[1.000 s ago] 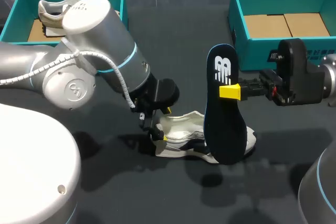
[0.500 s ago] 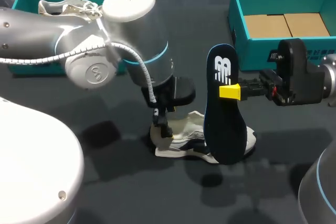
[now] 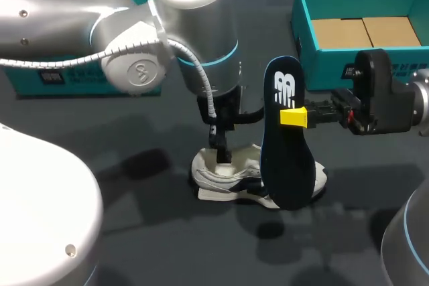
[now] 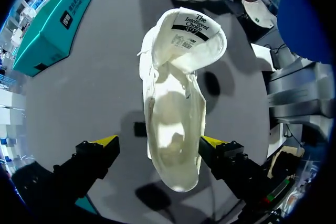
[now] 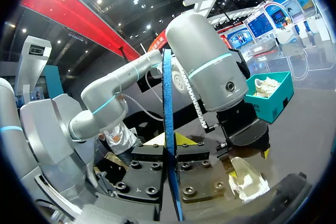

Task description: Take the shoe out of the shoebox, open the shoe tongue, remove and reinsert the insole, then place the shoe into the shoebox

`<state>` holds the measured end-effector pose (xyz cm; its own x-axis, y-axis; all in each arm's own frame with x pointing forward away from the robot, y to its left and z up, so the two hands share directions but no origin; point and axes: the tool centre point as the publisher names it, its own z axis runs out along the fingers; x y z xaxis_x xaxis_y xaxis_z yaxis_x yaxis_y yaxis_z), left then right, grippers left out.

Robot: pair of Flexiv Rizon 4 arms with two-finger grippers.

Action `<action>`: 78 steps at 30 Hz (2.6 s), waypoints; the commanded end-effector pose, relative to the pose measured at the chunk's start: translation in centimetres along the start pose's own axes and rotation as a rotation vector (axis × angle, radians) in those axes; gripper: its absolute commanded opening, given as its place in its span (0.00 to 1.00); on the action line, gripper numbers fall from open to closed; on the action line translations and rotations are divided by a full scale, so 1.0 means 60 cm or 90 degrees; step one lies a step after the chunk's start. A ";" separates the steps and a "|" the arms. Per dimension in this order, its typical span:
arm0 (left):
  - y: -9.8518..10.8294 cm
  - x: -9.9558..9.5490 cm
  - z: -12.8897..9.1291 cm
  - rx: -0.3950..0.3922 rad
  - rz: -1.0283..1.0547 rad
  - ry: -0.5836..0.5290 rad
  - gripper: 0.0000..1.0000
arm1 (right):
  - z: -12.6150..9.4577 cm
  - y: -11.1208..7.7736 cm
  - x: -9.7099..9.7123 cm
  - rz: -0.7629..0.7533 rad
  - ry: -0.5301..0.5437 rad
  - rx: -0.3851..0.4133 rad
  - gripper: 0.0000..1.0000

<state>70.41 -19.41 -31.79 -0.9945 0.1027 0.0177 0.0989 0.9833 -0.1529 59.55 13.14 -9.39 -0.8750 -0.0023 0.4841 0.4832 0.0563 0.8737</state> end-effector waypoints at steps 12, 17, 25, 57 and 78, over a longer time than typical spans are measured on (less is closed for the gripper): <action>-0.054 -0.057 0.087 -0.025 -0.032 0.020 0.82 | 0.002 -0.001 0.001 0.000 -0.002 0.000 0.00; -0.057 -0.061 0.111 -0.020 -0.031 0.030 0.76 | 0.002 -0.001 0.001 0.000 -0.002 0.000 0.00; -0.053 -0.043 0.130 -0.029 -0.027 0.026 0.49 | 0.002 -0.001 0.001 0.000 -0.002 0.000 0.00; -0.050 -0.038 0.025 -0.007 0.256 0.051 0.00 | 0.002 -0.001 0.001 0.000 -0.002 0.000 0.00; -0.032 -0.050 0.007 -0.055 0.643 0.079 0.00 | 0.002 -0.001 0.001 0.000 -0.002 0.000 0.00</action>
<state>73.10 -21.81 -32.51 -0.6734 0.7386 0.0319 0.7320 0.6721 -0.1115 59.55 13.13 -9.37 -0.8750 -0.0025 0.4842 0.4833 0.0562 0.8737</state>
